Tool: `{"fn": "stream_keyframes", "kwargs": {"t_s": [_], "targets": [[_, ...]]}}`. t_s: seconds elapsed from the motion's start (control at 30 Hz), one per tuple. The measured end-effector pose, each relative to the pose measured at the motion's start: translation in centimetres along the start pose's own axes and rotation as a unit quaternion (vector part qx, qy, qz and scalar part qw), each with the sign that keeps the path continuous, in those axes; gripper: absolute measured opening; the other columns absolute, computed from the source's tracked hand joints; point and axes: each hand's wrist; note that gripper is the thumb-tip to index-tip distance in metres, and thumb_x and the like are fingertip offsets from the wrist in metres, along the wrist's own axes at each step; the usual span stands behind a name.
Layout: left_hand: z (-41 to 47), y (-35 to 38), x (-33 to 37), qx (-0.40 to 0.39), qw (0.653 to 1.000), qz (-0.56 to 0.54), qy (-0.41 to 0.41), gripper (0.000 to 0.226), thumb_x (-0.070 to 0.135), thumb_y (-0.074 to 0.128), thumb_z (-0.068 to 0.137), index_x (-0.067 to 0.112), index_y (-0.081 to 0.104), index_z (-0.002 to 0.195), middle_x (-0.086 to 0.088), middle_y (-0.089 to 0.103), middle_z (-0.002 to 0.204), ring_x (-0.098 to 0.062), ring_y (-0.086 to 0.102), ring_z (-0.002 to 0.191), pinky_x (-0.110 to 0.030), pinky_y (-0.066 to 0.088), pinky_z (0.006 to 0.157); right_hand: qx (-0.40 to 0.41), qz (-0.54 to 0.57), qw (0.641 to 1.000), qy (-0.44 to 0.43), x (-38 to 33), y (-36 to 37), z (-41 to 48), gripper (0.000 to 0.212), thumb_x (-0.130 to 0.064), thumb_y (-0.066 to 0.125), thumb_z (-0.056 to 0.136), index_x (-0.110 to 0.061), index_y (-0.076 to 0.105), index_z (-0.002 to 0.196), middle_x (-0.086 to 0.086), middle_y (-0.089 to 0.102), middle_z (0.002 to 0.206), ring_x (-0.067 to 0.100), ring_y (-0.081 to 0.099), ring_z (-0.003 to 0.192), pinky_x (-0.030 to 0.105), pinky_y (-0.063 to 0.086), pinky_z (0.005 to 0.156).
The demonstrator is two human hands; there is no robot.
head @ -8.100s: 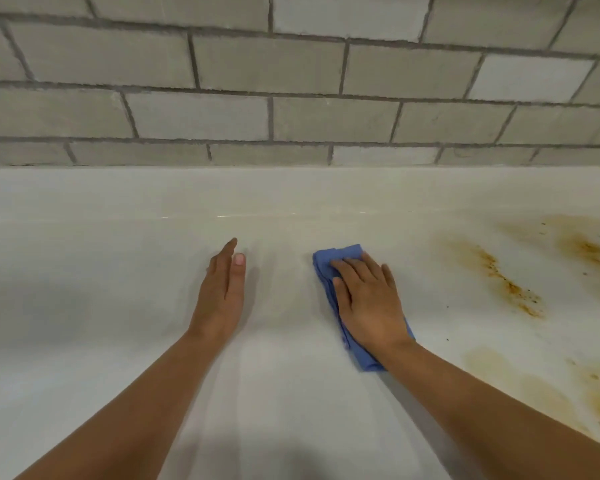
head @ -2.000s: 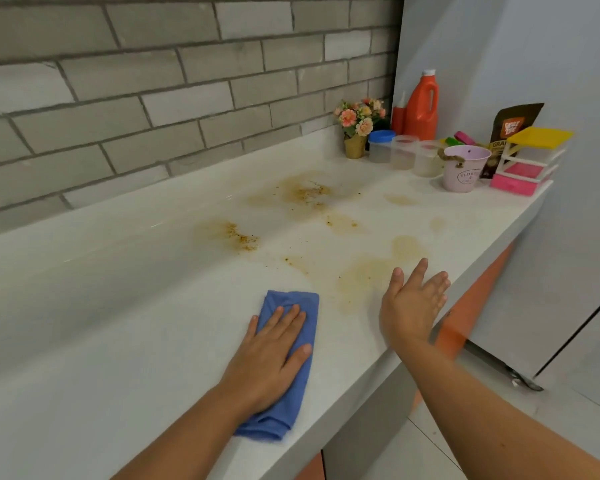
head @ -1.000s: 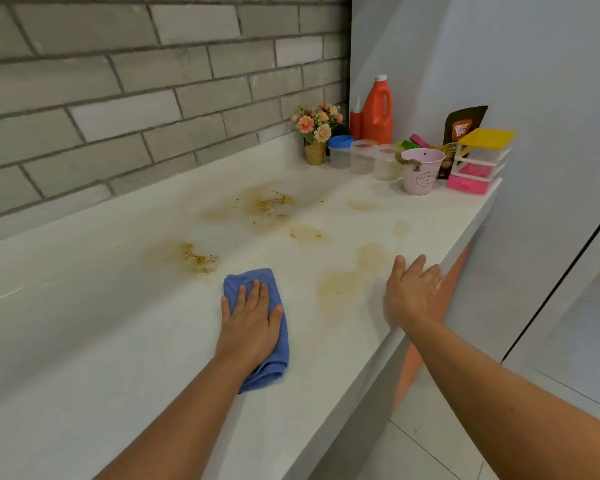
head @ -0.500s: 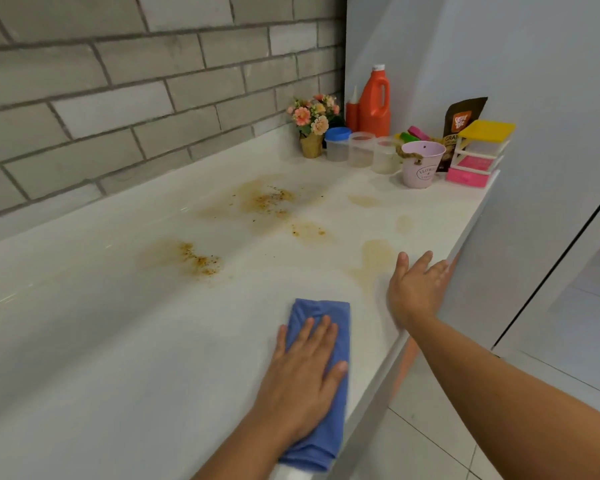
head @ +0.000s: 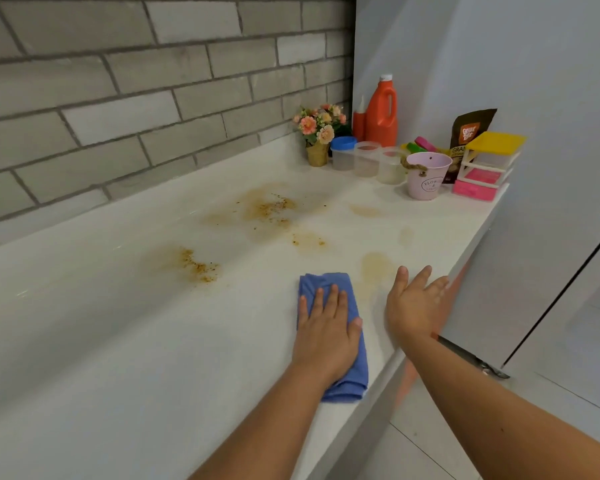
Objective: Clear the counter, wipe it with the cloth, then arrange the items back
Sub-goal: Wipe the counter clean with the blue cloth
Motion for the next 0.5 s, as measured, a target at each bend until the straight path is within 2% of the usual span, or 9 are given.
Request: {"fn": "stream_keyframes", "kwargs": {"t_s": [0.07,0.13,0.17,0.23,0.3,0.37,0.43,0.5], "targets": [[-3.0,0.3,0.0,-0.005,1.0,-0.001,0.017,0.098,0.065,-0.024,0.065,0.021,-0.003,0.15,0.006,-0.009,0.158,-0.014,-0.014,0.145,-0.034,-0.021,0.109,-0.003,0.013,1.0,-0.008,0.1,0.0,0.1,0.064,-0.044,0.021,0.1,-0.009,0.002,0.15,0.018,-0.011,0.156,0.026,-0.012,0.145,0.034,-0.001,0.117],[-5.3,0.3,-2.5,0.009,1.0,0.001,-0.012,0.082,0.063,-0.011,0.078,0.024,-0.003,0.15,0.013,-0.01,0.156,-0.01,-0.014,0.145,-0.034,-0.019,0.112,-0.01,0.018,1.0,-0.015,0.5,0.0,0.0,0.065,-0.044,0.021,0.099,-0.009,0.001,0.15,0.019,-0.012,0.156,0.027,-0.013,0.145,0.036,-0.002,0.117],[-6.1,-0.1,-4.3,0.014,0.999,-0.001,-0.047,0.07,0.059,0.001,0.089,0.025,-0.004,0.15,0.015,-0.012,0.154,-0.008,-0.014,0.144,-0.036,-0.017,0.114,-0.015,0.017,1.0,-0.017,0.6,0.0,-0.1,0.065,-0.045,0.02,0.099,-0.009,0.0,0.15,0.019,-0.013,0.156,0.028,-0.013,0.145,0.037,-0.002,0.117],[-7.1,-1.2,-8.7,0.031,0.989,-0.005,-0.144,0.06,0.048,0.015,0.098,0.024,-0.004,0.15,0.012,-0.013,0.155,-0.009,-0.011,0.145,-0.04,-0.013,0.116,-0.025,0.009,0.999,-0.027,0.8,-0.3,-0.3,0.065,-0.045,0.02,0.099,-0.01,0.0,0.15,0.02,-0.013,0.155,0.029,-0.012,0.145,0.039,-0.001,0.118],[-7.2,-2.5,-12.4,0.041,0.968,-0.002,-0.248,0.058,0.044,0.016,0.1,0.02,-0.002,0.151,0.005,-0.007,0.158,-0.013,-0.007,0.146,-0.044,-0.009,0.116,-0.022,-0.004,0.998,-0.061,0.6,-0.9,-0.3,0.063,-0.045,0.02,0.099,-0.012,0.002,0.15,0.02,-0.011,0.156,0.03,-0.009,0.145,0.041,0.0,0.119],[-6.6,-2.9,-13.3,0.038,0.948,0.013,-0.315,0.058,0.041,0.013,0.101,0.016,-0.001,0.151,0.001,-0.005,0.159,-0.017,-0.005,0.147,-0.046,-0.006,0.117,-0.024,0.005,0.994,-0.107,-0.2,-1.5,-0.3,0.06,-0.043,0.021,0.099,-0.014,0.007,0.15,0.018,-0.007,0.157,0.031,-0.005,0.146,0.043,0.002,0.12],[-5.7,-2.3,-10.9,0.041,0.946,0.017,-0.322,0.058,0.04,0.011,0.101,0.013,-0.003,0.15,-0.002,-0.007,0.159,-0.02,-0.005,0.147,-0.045,-0.006,0.118,-0.046,0.019,0.988,-0.145,-1.0,-1.7,-0.7,0.058,-0.04,0.022,0.1,-0.014,0.012,0.15,0.018,-0.003,0.157,0.031,-0.002,0.146,0.043,0.002,0.12],[-5.4,-1.0,-6.4,0.046,0.966,0.012,-0.254,0.06,0.043,0.009,0.1,0.014,-0.005,0.15,-0.001,-0.009,0.158,-0.019,-0.009,0.146,-0.042,-0.01,0.117,-0.089,0.018,0.978,-0.19,-1.7,-1.2,-1.3,0.055,-0.037,0.023,0.101,-0.012,0.016,0.149,0.017,0.002,0.157,0.029,-0.002,0.146,0.04,0.0,0.12]]}}
Point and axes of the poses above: each hand's wrist, its own z-axis towards the middle knuckle, its own y-axis out of the palm, x = y × z
